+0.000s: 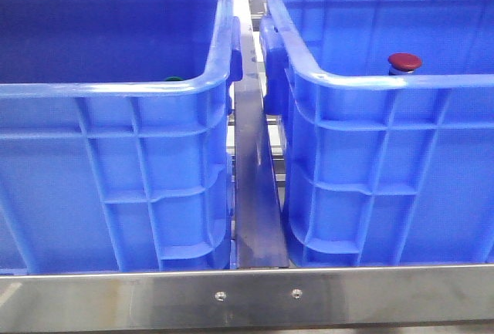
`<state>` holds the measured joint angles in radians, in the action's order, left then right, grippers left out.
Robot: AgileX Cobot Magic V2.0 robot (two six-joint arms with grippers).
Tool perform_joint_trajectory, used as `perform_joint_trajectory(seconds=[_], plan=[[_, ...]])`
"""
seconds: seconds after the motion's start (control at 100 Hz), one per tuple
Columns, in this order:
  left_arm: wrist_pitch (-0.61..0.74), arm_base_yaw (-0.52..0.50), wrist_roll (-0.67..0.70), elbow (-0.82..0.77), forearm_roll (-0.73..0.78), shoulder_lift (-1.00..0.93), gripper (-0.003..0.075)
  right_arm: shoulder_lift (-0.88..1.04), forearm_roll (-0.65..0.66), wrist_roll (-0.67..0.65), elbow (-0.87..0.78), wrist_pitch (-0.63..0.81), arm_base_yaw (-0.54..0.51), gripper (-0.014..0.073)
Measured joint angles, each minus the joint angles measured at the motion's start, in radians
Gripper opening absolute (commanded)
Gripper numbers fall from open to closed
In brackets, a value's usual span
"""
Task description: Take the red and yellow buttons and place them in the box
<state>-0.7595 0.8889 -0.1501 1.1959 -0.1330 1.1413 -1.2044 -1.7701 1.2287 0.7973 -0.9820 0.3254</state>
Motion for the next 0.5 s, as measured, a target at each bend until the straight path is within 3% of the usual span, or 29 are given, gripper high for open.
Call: perform_joint_trajectory(seconds=[0.28,0.5], plan=[[-0.009,-0.111,0.037,-0.014,0.0,0.0,0.0588,0.034,0.003,0.025,0.0,0.016,-0.168,0.0205],[0.0,-0.295,0.064,-0.05,0.002,-0.014,0.0588,0.093,0.013,0.034,0.0,0.016,-0.318,0.0205]])
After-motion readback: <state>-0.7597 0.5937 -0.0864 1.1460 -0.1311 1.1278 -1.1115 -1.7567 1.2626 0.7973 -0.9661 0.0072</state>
